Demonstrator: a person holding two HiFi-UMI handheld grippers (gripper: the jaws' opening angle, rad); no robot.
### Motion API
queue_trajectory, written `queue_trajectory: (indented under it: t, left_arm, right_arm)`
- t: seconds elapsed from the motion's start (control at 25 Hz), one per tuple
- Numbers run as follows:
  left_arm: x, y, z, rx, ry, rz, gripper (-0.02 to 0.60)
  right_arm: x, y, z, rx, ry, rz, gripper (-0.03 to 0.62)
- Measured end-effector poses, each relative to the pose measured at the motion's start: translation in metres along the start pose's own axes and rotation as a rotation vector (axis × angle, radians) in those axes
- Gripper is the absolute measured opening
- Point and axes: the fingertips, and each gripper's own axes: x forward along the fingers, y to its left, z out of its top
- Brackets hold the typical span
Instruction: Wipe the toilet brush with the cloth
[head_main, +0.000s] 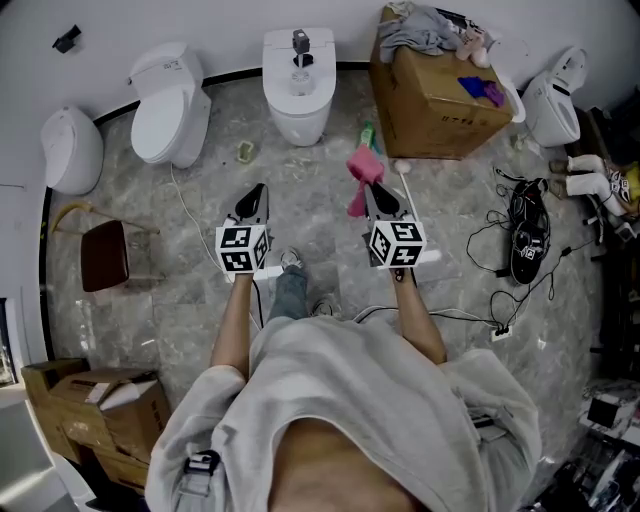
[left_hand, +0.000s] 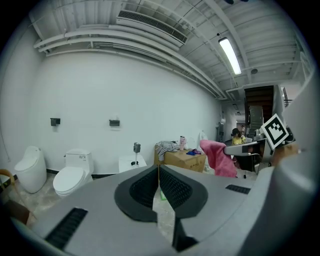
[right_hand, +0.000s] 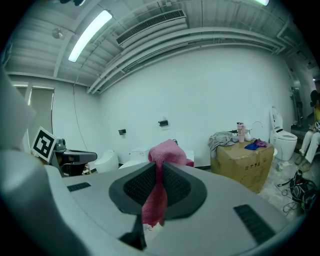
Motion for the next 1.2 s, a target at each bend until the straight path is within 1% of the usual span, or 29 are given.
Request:
queue_trajectory:
  t: [0.2,0.4,0.6,0.88,1.04,1.2]
  left_arm:
    - [0.034,0.008,0.001,-0.006,0.008,-0.014,0.025]
    - [0.088,0.028,0.014,-0.008,-0.003,-0.039,0.024]
    - [0.147,0.055,0.039,-0.015,-0.009,-0.069,0.024]
    - [0.226,0.111,0.081,-0.014,-0.023,-0.108,0.024]
    - [0.268,0.137,0.094,-0.011,-0.027,-0.133,0.025]
    - [0.303,0.152,0.104,-0.001,-0.022,-0.158,0.025]
  right_arm:
    - [0.027,-0.013,0.003,0.000,0.007,-0.008,0.060]
    - [0.071,-0.033,0.018,-0.009,0.006,-0.031,0.060]
    - [0.126,-0.052,0.047,-0.015,0.004,-0.058,0.060]
    - [0.209,-0.060,0.089,-0.032,0.004,-0.089,0.060]
    - [0.249,-0.067,0.100,-0.036,0.011,-0.111,0.060]
    - [0.275,-0.075,0.104,-0.033,0.022,-0.132,0.060]
